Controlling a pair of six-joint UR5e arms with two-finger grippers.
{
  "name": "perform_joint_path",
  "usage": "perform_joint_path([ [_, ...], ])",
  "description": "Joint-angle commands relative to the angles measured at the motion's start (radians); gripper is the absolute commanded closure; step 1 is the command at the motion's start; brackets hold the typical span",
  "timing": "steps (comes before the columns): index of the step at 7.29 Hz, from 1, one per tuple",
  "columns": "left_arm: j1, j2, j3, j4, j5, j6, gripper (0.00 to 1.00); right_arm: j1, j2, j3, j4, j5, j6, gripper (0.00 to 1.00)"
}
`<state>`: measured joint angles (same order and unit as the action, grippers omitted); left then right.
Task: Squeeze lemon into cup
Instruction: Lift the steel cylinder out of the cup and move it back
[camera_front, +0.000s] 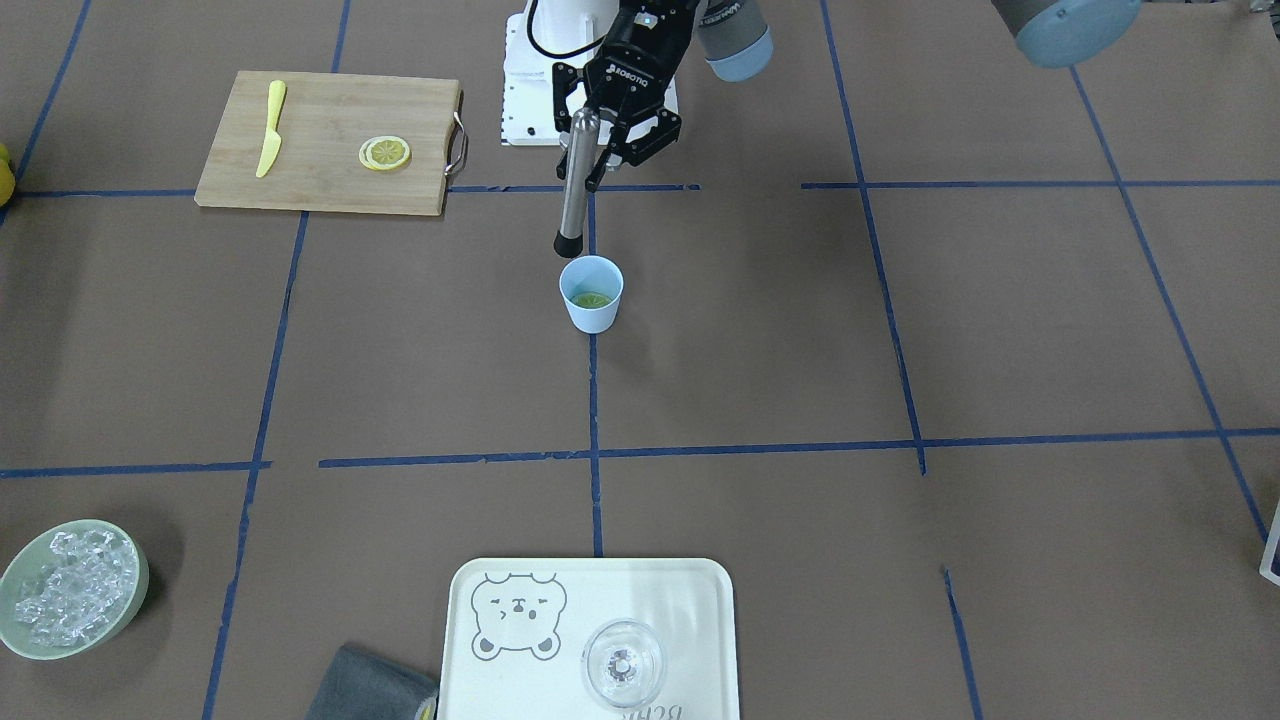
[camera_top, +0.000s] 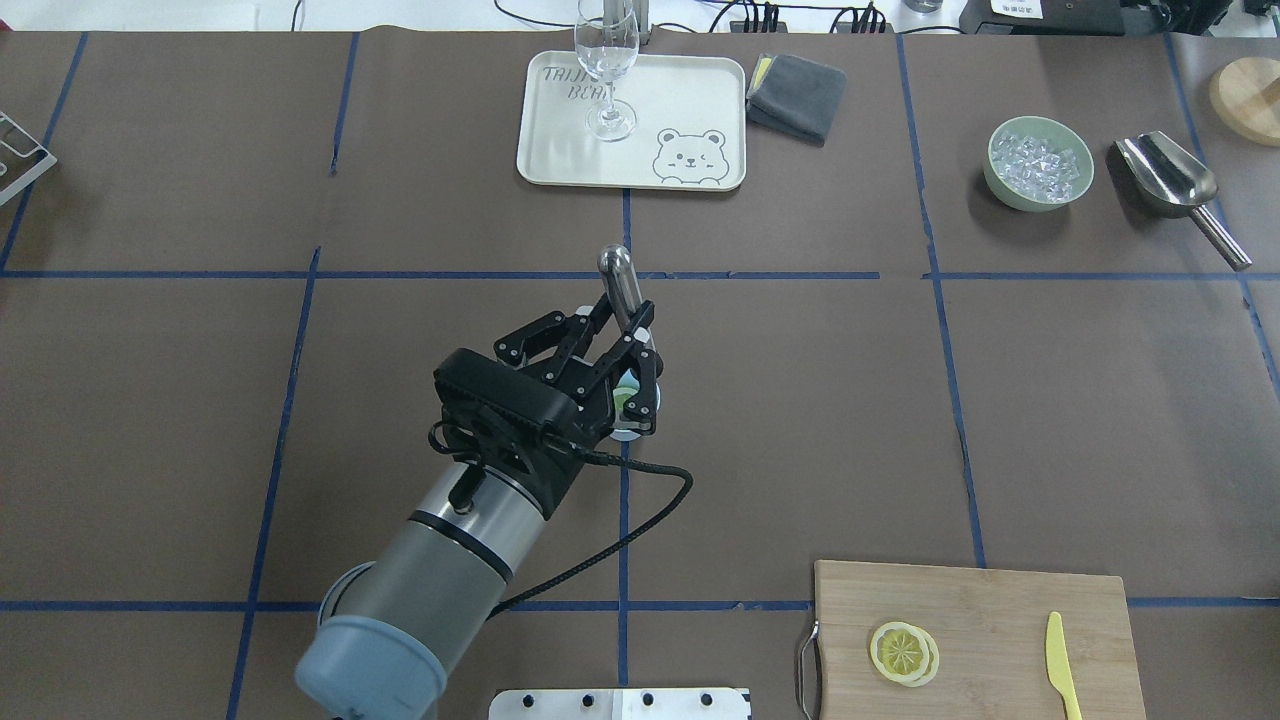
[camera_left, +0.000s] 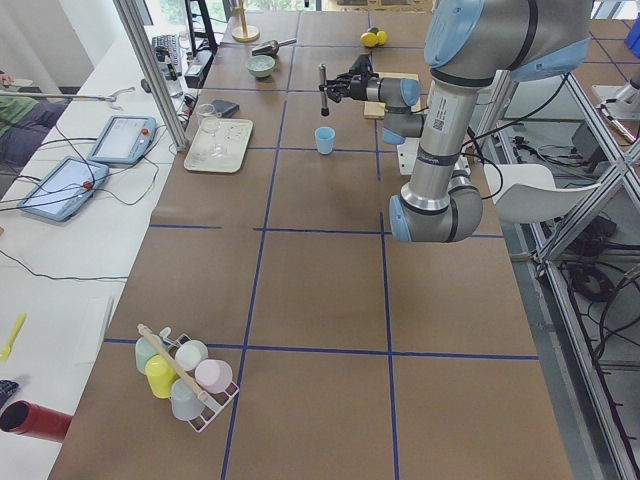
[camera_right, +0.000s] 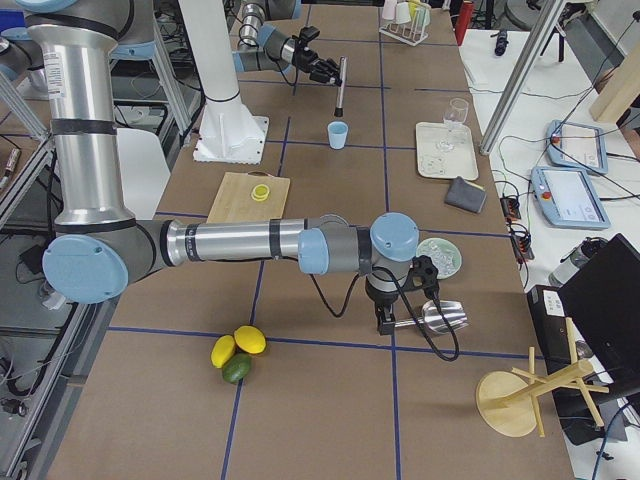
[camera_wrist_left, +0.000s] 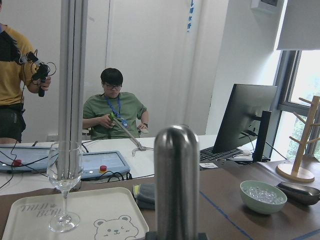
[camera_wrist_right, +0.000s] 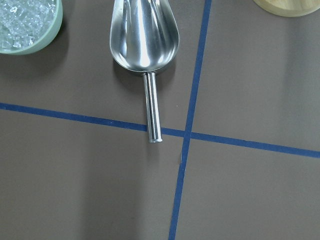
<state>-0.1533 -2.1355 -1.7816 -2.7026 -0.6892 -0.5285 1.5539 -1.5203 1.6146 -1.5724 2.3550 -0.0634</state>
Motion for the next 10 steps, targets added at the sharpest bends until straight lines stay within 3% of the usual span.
perform_joint_path([
  [1,-0.098,0.099,-0.093,-0.013,-0.236,0.024,1.0,0.0,-0.001,0.001,0.0,0.001,0.001,0.0],
  [3,-0.115,0.182,-0.134,-0.009,-0.334,0.015,1.0,0.0,-0.001,0.001,0.0,0.001,-0.001,0.0],
  [6,-0.19,0.414,-0.216,0.01,-0.528,-0.036,1.0,0.0,-0.003,0.001,0.0,0.001,-0.001,0.0],
  [7,-0.3,0.461,-0.237,0.091,-0.72,-0.078,1.0,0.0,-0.004,0.001,0.0,0.001,-0.001,0.0],
  [8,-0.443,0.512,-0.304,0.262,-0.977,-0.103,1.0,0.0,-0.004,0.002,0.0,0.003,-0.001,0.0],
  [10,-0.674,0.611,-0.32,0.348,-1.308,-0.163,1.0,0.0,-0.014,0.024,0.0,0.001,0.001,0.0],
])
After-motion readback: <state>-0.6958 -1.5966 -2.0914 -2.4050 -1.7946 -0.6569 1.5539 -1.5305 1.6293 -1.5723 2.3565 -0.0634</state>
